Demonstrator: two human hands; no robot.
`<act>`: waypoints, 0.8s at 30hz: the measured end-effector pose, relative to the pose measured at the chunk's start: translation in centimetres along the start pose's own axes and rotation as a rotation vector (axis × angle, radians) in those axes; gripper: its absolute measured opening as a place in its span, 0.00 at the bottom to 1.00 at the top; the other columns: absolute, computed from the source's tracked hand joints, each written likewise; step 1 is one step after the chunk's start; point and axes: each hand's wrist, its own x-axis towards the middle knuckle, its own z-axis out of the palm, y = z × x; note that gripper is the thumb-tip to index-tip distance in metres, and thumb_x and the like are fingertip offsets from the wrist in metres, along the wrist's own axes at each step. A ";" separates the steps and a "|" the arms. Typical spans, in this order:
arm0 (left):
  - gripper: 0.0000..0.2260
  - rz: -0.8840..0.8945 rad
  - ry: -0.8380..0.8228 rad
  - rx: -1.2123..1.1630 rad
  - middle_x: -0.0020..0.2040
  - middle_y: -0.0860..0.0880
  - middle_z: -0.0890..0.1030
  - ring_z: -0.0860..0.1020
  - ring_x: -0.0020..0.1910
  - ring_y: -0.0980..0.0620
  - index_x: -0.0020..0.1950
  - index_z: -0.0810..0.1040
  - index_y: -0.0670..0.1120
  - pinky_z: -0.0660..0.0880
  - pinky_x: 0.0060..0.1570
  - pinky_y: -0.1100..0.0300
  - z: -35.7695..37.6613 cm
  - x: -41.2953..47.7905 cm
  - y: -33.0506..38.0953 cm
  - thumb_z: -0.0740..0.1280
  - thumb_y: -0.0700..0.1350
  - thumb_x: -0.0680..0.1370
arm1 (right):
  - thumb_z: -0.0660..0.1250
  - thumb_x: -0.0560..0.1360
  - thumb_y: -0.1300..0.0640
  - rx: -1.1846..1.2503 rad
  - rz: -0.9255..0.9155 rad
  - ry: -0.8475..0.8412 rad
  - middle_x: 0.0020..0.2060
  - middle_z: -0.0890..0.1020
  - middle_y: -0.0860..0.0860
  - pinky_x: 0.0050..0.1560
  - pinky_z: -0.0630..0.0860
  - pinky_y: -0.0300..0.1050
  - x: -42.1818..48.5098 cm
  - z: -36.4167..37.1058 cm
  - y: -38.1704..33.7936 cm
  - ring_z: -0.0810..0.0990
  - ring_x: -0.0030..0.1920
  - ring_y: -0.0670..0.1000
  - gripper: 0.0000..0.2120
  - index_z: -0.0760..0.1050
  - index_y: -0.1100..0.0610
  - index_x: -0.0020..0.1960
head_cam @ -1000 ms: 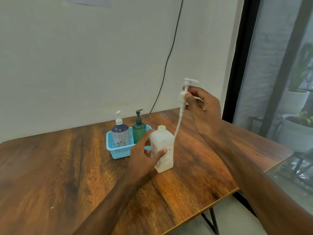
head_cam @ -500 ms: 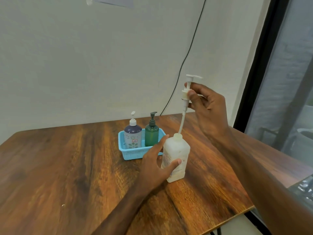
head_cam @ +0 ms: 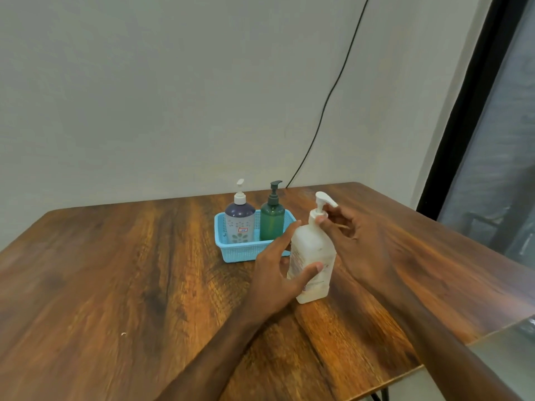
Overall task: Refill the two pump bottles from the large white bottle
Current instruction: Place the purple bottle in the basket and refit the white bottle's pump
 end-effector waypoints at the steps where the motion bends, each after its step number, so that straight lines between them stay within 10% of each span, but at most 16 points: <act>1: 0.37 0.001 -0.003 -0.005 0.69 0.72 0.69 0.72 0.66 0.70 0.78 0.59 0.71 0.71 0.56 0.77 0.0 0.0 0.0 0.77 0.61 0.75 | 0.69 0.78 0.47 0.002 -0.004 -0.019 0.56 0.80 0.41 0.45 0.77 0.32 0.2 0.0 0.1 0.79 0.50 0.37 0.20 0.77 0.51 0.69; 8: 0.36 0.042 -0.060 -0.013 0.65 0.78 0.66 0.71 0.61 0.79 0.76 0.60 0.72 0.73 0.52 0.79 -0.7 -0.6 0.1 0.77 0.60 0.76 | 0.66 0.79 0.46 -0.040 -0.050 -0.127 0.54 0.77 0.33 0.41 0.75 0.27 -0.9 -1.2 0.2 0.77 0.51 0.31 0.17 0.73 0.43 0.68; 24: 0.36 0.088 -0.100 -0.079 0.73 0.60 0.76 0.77 0.71 0.59 0.81 0.64 0.63 0.80 0.66 0.59 -0.2 -1.1 0.2 0.75 0.61 0.76 | 0.70 0.74 0.43 0.243 0.028 -0.081 0.59 0.80 0.36 0.48 0.80 0.32 -2.8 -1.6 -0.1 0.78 0.57 0.31 0.23 0.74 0.43 0.68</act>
